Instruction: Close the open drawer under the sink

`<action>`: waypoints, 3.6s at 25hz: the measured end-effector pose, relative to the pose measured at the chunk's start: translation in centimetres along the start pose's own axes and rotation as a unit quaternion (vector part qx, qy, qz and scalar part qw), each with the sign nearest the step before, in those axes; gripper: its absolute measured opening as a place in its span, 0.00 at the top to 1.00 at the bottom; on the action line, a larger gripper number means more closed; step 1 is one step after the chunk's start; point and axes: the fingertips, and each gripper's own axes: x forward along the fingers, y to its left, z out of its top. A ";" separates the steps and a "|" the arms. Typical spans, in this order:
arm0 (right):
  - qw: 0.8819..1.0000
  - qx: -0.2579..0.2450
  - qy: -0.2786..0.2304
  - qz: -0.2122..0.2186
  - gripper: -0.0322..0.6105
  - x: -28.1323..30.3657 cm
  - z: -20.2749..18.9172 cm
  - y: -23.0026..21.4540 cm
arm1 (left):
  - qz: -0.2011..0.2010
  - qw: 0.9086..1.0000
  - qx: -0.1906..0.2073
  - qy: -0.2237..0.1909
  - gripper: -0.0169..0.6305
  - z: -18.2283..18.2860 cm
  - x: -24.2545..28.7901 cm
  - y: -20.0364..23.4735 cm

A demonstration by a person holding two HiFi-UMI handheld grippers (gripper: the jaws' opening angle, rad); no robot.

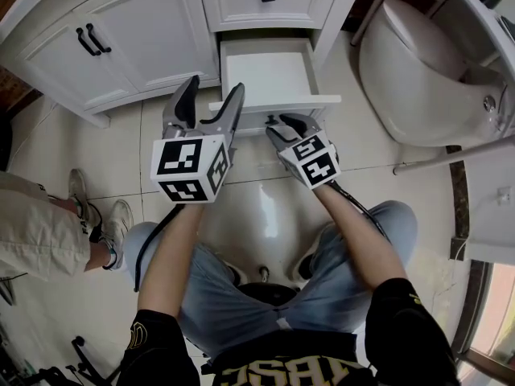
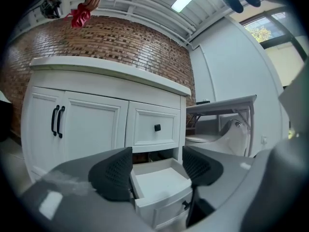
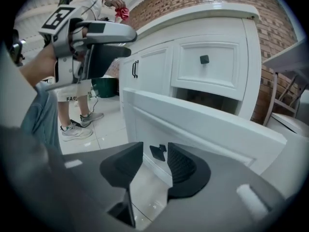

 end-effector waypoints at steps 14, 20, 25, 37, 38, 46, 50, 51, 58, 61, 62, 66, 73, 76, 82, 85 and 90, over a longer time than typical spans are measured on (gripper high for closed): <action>0.979 -0.191 0.070 -0.001 0.82 4.0 -0.4 -0.7 | 0.011 1.000 -0.027 0.001 0.47 -0.2 2.1 2.9; 0.979 -0.190 0.076 -0.008 0.82 5.1 0.3 -1.7 | 0.013 0.999 -0.038 0.003 0.49 -0.8 3.4 3.7; 0.980 -0.187 0.067 -0.009 0.82 6.0 0.9 -2.6 | 0.011 0.999 -0.044 0.006 0.49 -1.2 4.6 4.0; 0.979 -0.188 0.069 -0.047 0.81 9.9 3.3 -6.7 | -0.005 0.999 0.041 -0.001 0.49 -1.5 6.2 4.5; 0.978 -0.192 0.070 -0.050 0.81 10.3 3.6 -7.0 | -0.003 0.999 0.040 -0.002 0.49 -1.5 6.3 4.7; 0.976 -0.195 0.066 -0.063 0.80 12.9 5.1 -9.7 | 0.017 0.999 0.028 0.001 0.49 -1.7 6.2 7.1; 0.976 -0.198 0.062 -0.070 0.80 14.1 6.2 -11.5 | 0.023 1.000 0.021 -0.003 0.49 -1.4 6.2 8.2; 0.975 -0.201 0.060 -0.073 0.80 14.5 6.5 -11.8 | 0.025 0.999 0.020 -0.002 0.49 -1.4 6.3 8.4; 0.976 -0.187 0.039 -0.108 0.78 16.6 7.6 -14.3 | 0.031 0.999 0.018 0.011 0.49 -2.5 7.2 9.3; 0.973 -0.194 0.040 -0.122 0.77 16.7 7.8 -14.2 | 0.034 0.999 0.016 0.017 0.49 -2.8 7.3 10.2; 0.972 -0.196 0.036 -0.120 0.77 16.8 7.9 -14.0 | 0.036 0.999 0.014 0.017 0.49 -2.9 7.3 10.5; 0.972 -0.200 0.028 -0.116 0.77 16.9 7.9 -14.1 | 0.039 0.999 0.007 0.012 0.49 -2.5 7.5 10.8; 0.971 -0.201 0.032 -0.127 0.77 17.0 7.8 -14.0 | 0.032 0.999 0.025 0.016 0.49 -2.3 7.0 9.7; 0.971 -0.200 0.035 -0.129 0.77 16.9 7.9 -14.3 | 0.037 0.999 0.025 0.015 0.49 -2.2 6.9 9.9; 0.990 -0.116 0.025 -0.082 0.73 16.7 8.3 -13.2 | 0.052 0.999 -0.014 0.009 0.49 -1.4 6.0 10.1; 0.998 -0.020 -0.034 -0.054 0.72 13.7 10.5 -12.2 | 0.047 0.999 -0.010 -0.001 0.49 0.0 5.2 8.9; 0.988 -0.051 -0.119 -0.080 0.72 7.3 15.2 -11.1 | 0.040 0.999 0.003 -0.020 0.49 2.0 3.8 7.8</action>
